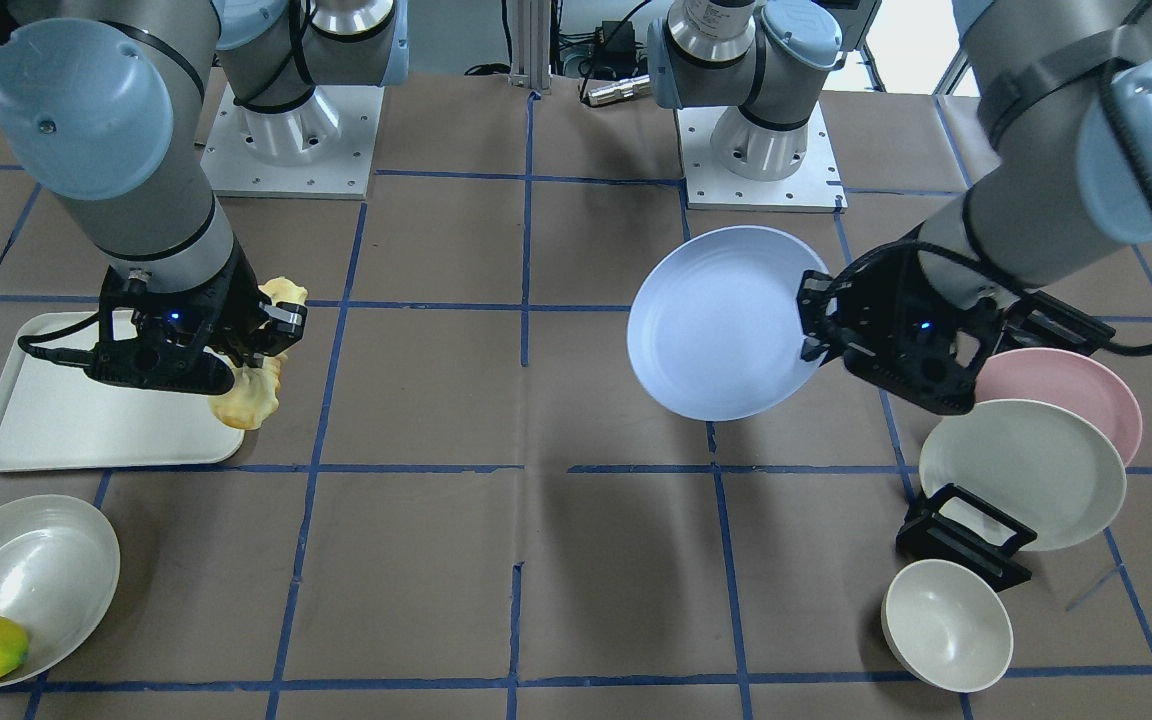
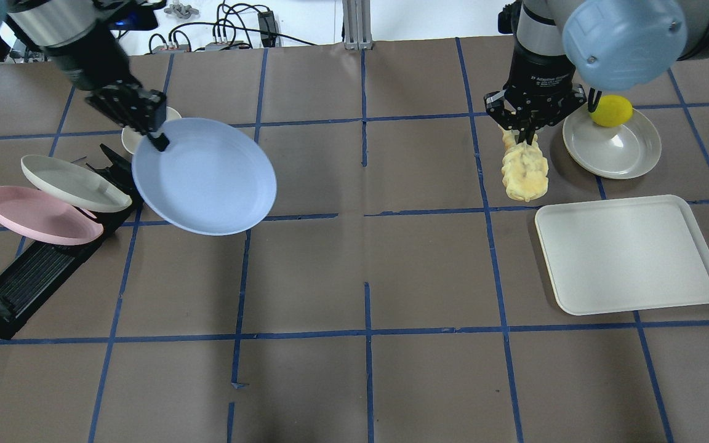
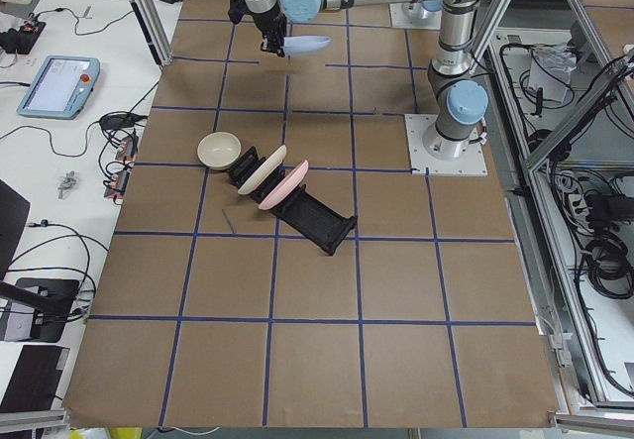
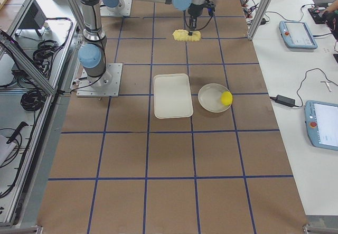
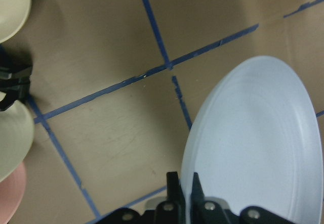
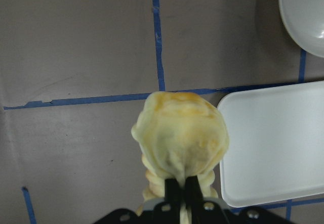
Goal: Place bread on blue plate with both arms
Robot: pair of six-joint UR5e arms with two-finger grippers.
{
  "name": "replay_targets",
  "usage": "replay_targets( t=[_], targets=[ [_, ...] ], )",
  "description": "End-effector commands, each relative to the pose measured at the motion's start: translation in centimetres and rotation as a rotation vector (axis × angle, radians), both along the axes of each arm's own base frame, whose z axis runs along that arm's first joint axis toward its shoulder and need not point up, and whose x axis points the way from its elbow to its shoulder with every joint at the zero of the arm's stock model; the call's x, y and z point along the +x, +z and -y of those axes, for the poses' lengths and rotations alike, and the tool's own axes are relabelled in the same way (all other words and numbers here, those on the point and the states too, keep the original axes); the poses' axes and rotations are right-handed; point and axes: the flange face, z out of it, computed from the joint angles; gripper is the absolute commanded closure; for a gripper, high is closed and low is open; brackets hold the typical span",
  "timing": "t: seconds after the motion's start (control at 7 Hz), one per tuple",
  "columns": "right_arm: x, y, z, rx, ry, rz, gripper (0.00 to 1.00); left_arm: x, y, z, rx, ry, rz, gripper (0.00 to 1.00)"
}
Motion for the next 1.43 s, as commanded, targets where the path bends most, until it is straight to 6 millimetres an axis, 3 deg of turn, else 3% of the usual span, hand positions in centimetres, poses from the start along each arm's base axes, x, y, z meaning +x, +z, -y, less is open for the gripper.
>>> replay_targets(
  t=[0.0, 0.14, 0.29, 0.43, 0.57, 0.71, 0.86, 1.0, 1.14, 1.29],
  targets=[
    [0.1, -0.4, -0.1, 0.017, -0.011, 0.02, 0.9, -7.9, -6.8, 3.2, 0.004, 0.014, -0.074, 0.96],
    [-0.8, -0.2, 0.1, 0.015, -0.02, 0.018, 0.89, -11.5, -10.4, 5.3, -0.017, 0.043, -0.079, 0.96],
    [-1.5, -0.2, 0.2, 0.015, -0.023, 0.007, 0.89, -12.9, -13.5, 5.9, 0.005, 0.039, -0.074, 0.96],
    [-1.3, -0.1, 0.2, 0.012, -0.026, 0.007, 0.88, -13.0, -14.9, 5.7, 0.031, 0.067, -0.067, 0.96],
    [-0.5, -0.8, 0.0, 0.028, -0.065, 0.015, 0.86, -13.5, -16.8, 5.9, 0.064, 0.097, -0.058, 0.95],
    [1.5, -2.2, -0.2, 0.047, -0.09, 0.008, 0.81, -13.6, -18.5, 6.2, 0.089, 0.099, -0.056, 0.9],
    [4.6, -3.2, 0.1, 0.044, -0.121, -0.004, 0.82, -13.6, -18.9, 6.2, 0.097, 0.108, -0.054, 0.81],
    [8.1, -4.0, 0.8, 0.035, -0.142, -0.016, 0.83, -13.6, -18.7, 6.2, 0.095, 0.11, -0.059, 0.27],
    [10.8, -5.1, 2.2, 0.031, -0.153, -0.019, 0.82, -13.5, -16.6, 6.4, 0.065, 0.12, -0.061, 0.01],
    [14.0, -6.8, 3.3, 0.032, -0.227, -0.033, 0.82, -13.0, -14.1, 5.8, 0.043, 0.131, -0.043, 0.0]
  ],
)
